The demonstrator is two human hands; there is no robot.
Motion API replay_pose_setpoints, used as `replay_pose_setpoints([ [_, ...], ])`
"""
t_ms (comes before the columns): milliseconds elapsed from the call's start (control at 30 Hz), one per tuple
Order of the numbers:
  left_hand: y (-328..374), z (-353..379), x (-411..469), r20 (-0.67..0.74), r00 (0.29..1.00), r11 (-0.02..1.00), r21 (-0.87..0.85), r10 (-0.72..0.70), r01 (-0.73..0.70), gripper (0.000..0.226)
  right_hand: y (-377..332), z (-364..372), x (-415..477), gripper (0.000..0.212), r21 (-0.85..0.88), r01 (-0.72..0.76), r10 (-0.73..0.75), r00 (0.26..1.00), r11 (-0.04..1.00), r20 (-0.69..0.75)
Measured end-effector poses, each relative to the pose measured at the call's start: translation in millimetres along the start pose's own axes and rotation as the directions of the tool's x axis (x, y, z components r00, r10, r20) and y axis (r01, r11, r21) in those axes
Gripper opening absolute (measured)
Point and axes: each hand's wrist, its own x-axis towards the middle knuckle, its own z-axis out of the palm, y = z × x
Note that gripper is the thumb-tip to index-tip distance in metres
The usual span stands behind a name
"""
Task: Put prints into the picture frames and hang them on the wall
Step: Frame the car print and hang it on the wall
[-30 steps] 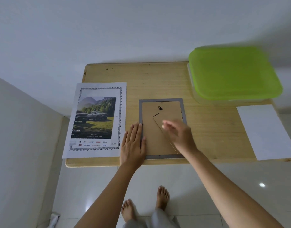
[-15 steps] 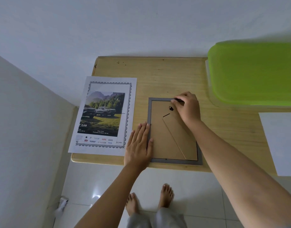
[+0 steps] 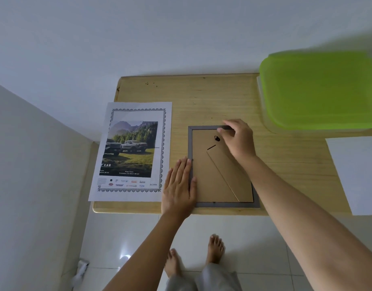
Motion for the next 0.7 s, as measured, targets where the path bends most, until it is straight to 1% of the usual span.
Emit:
replay_pose_setpoints([
  [67, -0.4, 0.9, -0.3, -0.009, 1.000, 1.000, -0.026, -0.001, 0.000, 0.052, -5.0, -4.4, -25.4, 0.036, -0.014, 0.023, -0.023, 0.998, 1.000, -0.051],
  [133, -1.1, 2.0, -0.7, -0.024, 1.000, 0.999, -0.049, -0.007, 0.006, 0.051, -5.1, -0.9, -53.2, 0.041, -0.080, 0.047, -0.052, 0.997, 0.996, -0.062],
  [267, -2.0, 3.0, -0.8, -0.036, 0.999, 0.999, -0.052, -0.009, 0.007, 0.052, -4.5, 12.8, -84.1, 0.057, -0.193, 0.005, -0.016, 0.998, 0.981, -0.054],
  [433, -1.9, 2.1, -0.6, -0.039, 0.999, 0.995, -0.098, -0.029, 0.025, 0.053, -8.8, 13.1, -82.6, 0.047, -0.187, 0.007, -0.018, 0.998, 0.982, -0.058],
  [600, -2.6, 0.5, 0.0, -0.020, 0.999, 0.992, -0.122, -0.037, 0.034, 0.051, -9.9, 13.0, -78.3, 0.044, -0.173, 0.008, -0.022, 0.997, 0.985, -0.079],
  [700, -2.2, -0.8, -0.8, -0.022, 0.999, 0.992, -0.125, -0.037, 0.034, 0.054, -13.4, 9.3, -76.9, 0.043, -0.116, -0.006, -0.009, 0.992, 0.993, -0.122],
])
